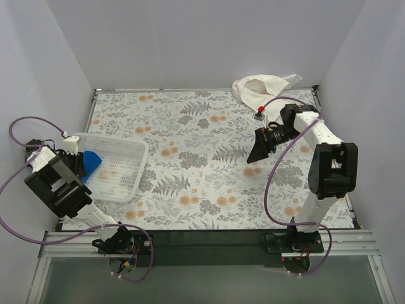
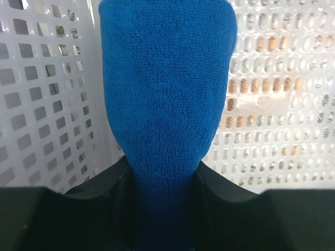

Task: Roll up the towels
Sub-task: Place the rolled towel into the container

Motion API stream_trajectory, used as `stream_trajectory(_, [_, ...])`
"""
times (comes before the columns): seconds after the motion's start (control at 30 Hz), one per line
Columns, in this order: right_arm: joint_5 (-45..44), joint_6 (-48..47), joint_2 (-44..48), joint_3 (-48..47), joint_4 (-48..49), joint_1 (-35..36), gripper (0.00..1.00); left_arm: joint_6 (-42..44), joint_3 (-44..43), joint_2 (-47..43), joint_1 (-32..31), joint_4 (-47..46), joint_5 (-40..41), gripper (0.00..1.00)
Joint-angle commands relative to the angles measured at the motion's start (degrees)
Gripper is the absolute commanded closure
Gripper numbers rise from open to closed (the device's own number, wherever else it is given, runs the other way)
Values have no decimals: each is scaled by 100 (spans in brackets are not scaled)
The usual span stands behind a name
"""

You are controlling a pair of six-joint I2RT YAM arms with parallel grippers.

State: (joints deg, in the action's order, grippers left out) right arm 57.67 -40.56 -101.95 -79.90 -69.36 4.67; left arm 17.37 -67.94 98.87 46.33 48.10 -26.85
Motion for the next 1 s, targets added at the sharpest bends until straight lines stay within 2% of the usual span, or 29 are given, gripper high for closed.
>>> stream_trajectory(0.0, [69,-101,-26,53,-148,-1,1,-242,149,1,-9,-616,13,98])
stream_trajectory(0.3, [113,-154,-70,150,-148,-1,1,-795,826,-262,-194,-1592,268,89])
stream_trajectory(0.37, [122,-163,-79,150,-148,-1,1,-822,1019,-421,-203,-1821,259,84])
stream_trajectory(0.53, [104,-189,-71,167,-157,-1,1,-700,1029,-413,-326,-1787,453,62])
stream_trajectory(0.57, [104,-207,-62,168,-174,-1,1,-665,898,-378,-326,-1690,435,55])
stream_trajectory(0.6, [104,-216,-53,168,-174,-1,1,-621,853,-360,-326,-1542,409,53])
stream_trajectory(0.67, [104,-216,-44,176,-183,-1,1,-541,757,-395,-326,-1453,383,41])
stream_trajectory(0.97, [201,-295,-27,229,-209,-1,1,-339,212,-720,-335,-952,242,39])
